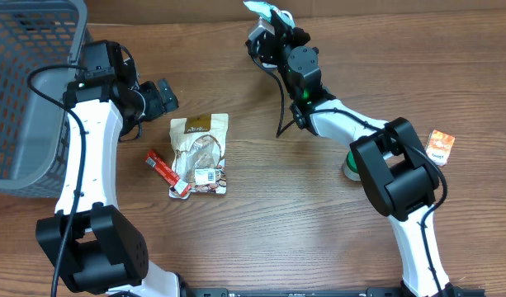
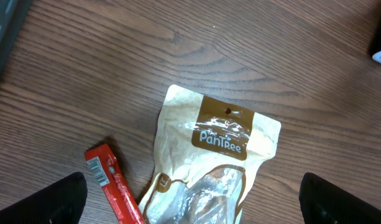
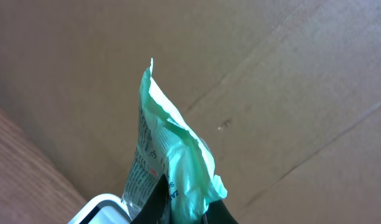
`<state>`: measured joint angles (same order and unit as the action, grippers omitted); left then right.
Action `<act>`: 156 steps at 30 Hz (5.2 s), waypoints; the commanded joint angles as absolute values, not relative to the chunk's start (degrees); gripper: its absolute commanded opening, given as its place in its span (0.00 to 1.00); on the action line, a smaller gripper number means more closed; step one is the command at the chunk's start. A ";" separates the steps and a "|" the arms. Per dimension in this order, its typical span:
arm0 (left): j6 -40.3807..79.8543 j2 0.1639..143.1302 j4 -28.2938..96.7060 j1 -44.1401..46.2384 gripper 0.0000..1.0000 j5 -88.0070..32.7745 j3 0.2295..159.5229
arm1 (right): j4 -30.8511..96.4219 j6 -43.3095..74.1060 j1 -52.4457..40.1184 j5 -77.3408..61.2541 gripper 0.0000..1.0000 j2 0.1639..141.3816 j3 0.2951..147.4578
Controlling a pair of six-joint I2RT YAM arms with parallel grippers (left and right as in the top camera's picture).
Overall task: Scan the item barcode
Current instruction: 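Hold the teal wipes packet up in front of the white scanner, then carry the wipes packet right and lower it beside the Kleenex pack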
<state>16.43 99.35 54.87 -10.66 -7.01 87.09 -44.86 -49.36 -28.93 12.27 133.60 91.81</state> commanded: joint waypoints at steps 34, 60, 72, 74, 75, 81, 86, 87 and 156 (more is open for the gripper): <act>17.17 98.96 54.85 -10.85 1.00 -6.85 87.90 | -41.45 -56.58 -27.07 12.73 0.04 145.01 106.34; 17.17 98.96 54.85 -10.81 1.00 -6.85 87.90 | -29.63 -50.74 -31.03 21.04 0.04 145.01 106.34; 17.17 98.96 54.85 -10.83 1.00 -6.85 87.90 | -29.65 -43.68 -31.88 23.88 0.03 142.39 106.34; 17.17 98.96 54.83 -10.83 1.00 -6.87 87.90 | -29.39 -40.14 -31.73 23.27 0.03 138.91 106.34; 17.17 98.96 54.85 -10.83 1.00 -6.85 87.90 | -29.02 -39.44 -31.55 23.00 0.03 137.51 106.34; 17.17 98.96 54.85 -10.83 1.00 -6.85 87.90 | -20.43 -32.62 -30.09 22.90 0.04 125.89 106.37; 17.17 98.96 54.85 -10.83 1.00 -6.85 87.90 | -4.93 -22.13 -27.49 22.90 0.04 116.03 106.37; 17.17 98.96 54.85 -10.83 1.00 -6.85 87.90 | -1.30 -19.99 -26.79 22.90 0.03 114.21 106.34; 17.17 98.96 54.83 -10.85 1.00 -6.85 87.90 | 58.65 16.58 1.45 -9.10 0.10 105.60 79.57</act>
<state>16.43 99.35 54.85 -10.66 -7.01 87.09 61.32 12.14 1.45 -6.24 105.71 82.85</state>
